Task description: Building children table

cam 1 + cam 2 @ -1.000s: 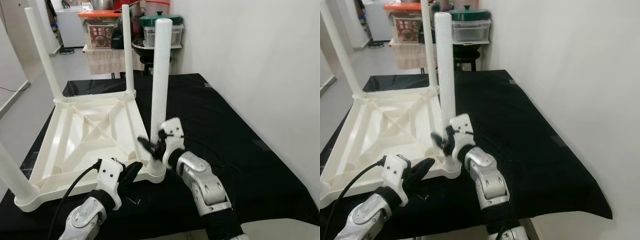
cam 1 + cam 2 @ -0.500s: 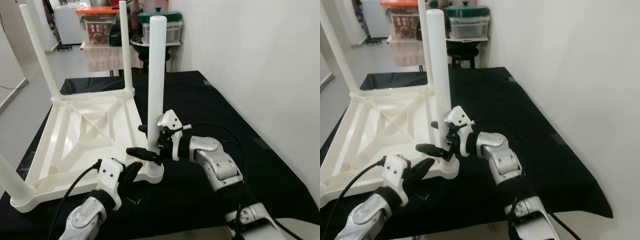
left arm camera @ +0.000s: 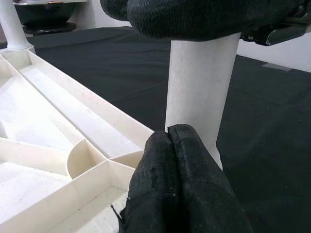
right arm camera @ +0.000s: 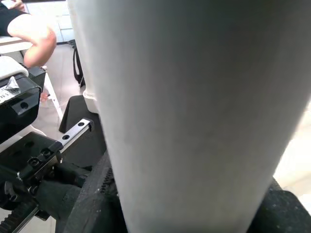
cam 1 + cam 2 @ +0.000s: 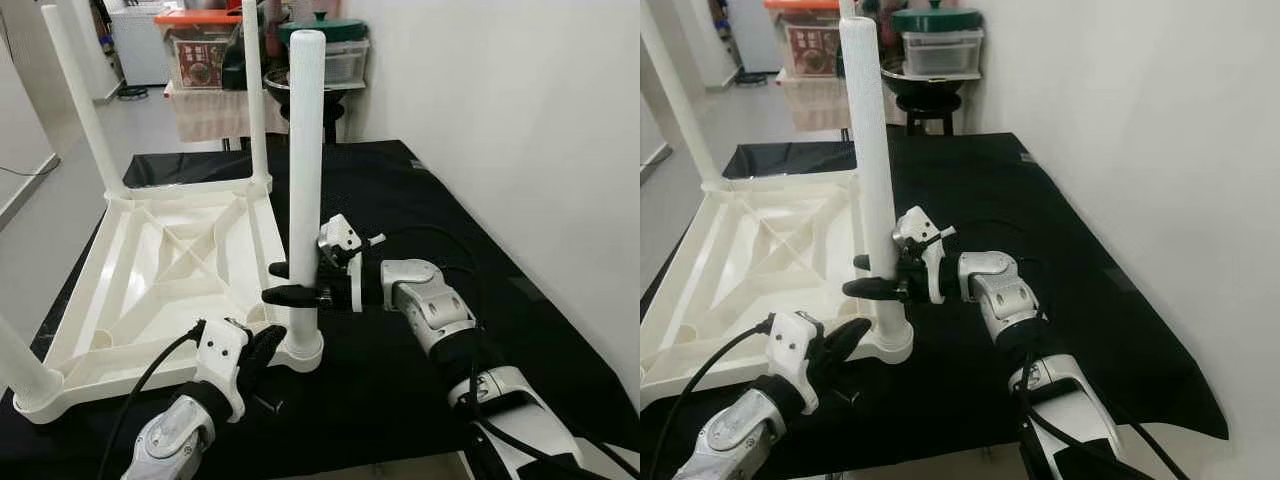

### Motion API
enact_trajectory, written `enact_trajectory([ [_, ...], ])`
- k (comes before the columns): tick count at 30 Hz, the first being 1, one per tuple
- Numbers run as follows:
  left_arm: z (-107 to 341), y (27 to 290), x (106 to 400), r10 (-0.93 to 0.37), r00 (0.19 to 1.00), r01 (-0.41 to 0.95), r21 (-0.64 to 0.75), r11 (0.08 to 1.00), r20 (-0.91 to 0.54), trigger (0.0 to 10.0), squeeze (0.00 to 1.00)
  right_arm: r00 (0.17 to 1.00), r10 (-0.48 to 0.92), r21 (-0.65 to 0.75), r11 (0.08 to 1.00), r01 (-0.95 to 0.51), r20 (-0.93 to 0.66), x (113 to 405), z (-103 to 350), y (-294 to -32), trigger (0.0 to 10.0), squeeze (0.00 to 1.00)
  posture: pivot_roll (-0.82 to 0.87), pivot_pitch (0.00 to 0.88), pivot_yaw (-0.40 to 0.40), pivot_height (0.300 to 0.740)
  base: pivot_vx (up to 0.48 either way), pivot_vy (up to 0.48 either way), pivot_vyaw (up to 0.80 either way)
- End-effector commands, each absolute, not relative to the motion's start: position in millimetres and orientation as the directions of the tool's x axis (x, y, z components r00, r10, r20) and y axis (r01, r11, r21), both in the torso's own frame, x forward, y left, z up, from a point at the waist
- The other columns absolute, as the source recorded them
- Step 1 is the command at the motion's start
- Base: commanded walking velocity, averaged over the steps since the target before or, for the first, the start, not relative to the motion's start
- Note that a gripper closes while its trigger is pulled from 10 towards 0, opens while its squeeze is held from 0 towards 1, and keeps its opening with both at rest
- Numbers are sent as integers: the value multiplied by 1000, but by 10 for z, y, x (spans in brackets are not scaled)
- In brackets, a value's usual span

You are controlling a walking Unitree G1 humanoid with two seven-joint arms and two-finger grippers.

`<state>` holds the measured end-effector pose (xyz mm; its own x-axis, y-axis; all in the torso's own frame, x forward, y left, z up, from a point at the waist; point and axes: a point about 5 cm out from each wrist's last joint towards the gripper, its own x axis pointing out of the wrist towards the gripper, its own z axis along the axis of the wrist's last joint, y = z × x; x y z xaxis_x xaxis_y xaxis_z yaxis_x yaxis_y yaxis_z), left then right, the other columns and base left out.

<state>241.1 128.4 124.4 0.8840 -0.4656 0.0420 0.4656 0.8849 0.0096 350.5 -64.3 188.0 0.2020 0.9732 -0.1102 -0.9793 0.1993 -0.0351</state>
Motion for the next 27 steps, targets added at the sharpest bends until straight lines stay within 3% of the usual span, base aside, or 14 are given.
enact_trajectory([
  [1, 1214, 1279, 2393, -466, 884, 465, 12, 885, 30, 10000, 0, 223, 969, -10, 223, -975, -105, 3478, 1792, -628, 0, 0, 44, 0, -63, 740, 0, 0, 0],
  [3, 1213, 1280, 2392, -465, 885, 465, 11, 885, 30, 10000, 0, 310, 945, -9, 311, -950, -108, 3463, 1730, -622, 0, 0, 41, 0, -64, 740, 0, 0, 0],
  [4, 1212, 1281, 2389, -465, 885, 465, 11, 885, 30, 10000, 0, 404, 908, 0, 407, -914, -115, 3453, 1662, -603, 0, 0, 40, 0, -66, 740, 0, 0, 0],
  [6, 1212, 1281, 2389, -465, 885, 465, 11, 885, 30, 10000, 0, 404, 908, 0, 407, -914, -115, 3453, 1662, -603, 0, 0, 40, 0, -66, 740, 0, 0, 0],
  [7, 1208, 1289, 2390, -465, 885, 465, 11, 885, 30, 10000, 0, 597, 795, 66, 605, -793, -111, 3439, 1543, -542, 0, 0, 30, 0, -63, 740, 0, 0, 0],
  [8, 1208, 1289, 2390, -465, 885, 465, 11, 885, 30, 10000, 0, 597, 795, 66, 605, -793, -111, 3439, 1543, -542, 0, 0, 30, 0, -63, 740, 0, 0, 0],
  [11, 1205, 1306, 2401, -467, 884, 467, 12, 884, 26, 10000, 0, 763, 630, 43, 774, -631, -145, 3239, 1413, -452, 0, 0, 20, 0, -43, 740, 0, 0, 0],
  [14, 1204, 1307, 2412, -469, 883, 469, 10, 883, 25, 10000, 0, 800, 580, 74, 814, -576, -150, 3266, 1419, -496, 0, 0, 10, 0, -37, 740, 0, 0, 0],
  [20, 1210, 1301, 2435, -470, 883, 469, 26, 883, 27, 10000, 0, 771, 606, 59, 792, -607, -197, 3310, 1320, -477, 0, 0, 29, 0, -47, 740, 0, 0, 0],
  [21, 1211, 1303, 2433, -466, 885, 465, 25, 885, 27, 10000, 0, 771, 606, 57, 792, -608, -198, 3305, 1327, -451, 3333, 0, 31, 0, -48, 740, 0, 0, 0],
  [22, 1212, 1303, 2433, -464, 885, 464, 24, 886, 28, 10000, 0, 772, 604, 59, 793, -606, -198, 3301, 1333, -434, 3333, 0, 31, 0, -48, 740, 0, 0, 0],
  [23, 1214, 1302, 2431, -463, 886, 462, 24, 886, 29, 10000, 0, 775, 600, 58, 796, -602, -200, 3293, 1342, -418, 10000, 0, 32, 0, -49, 740, 0, 0, 0],
  [25, 1217, 1301, 2430, -463, 886, 463, 23, 886, 29, 10000, 0, 771, 606, 59, 792, -608, -193, 3282, 1360, -397, 10000, 0, 30, 0, -46, 740, 0, 0, 0],
  [27, 1218, 1298, 2430, -465, 885, 464, 22, 885, 29, 10000, 0, 757, 631, 66, 774, -630, -170, 3236, 1418, -367, 10000, 855, 30, 0, -45, 740, 0, 0, 0],
])
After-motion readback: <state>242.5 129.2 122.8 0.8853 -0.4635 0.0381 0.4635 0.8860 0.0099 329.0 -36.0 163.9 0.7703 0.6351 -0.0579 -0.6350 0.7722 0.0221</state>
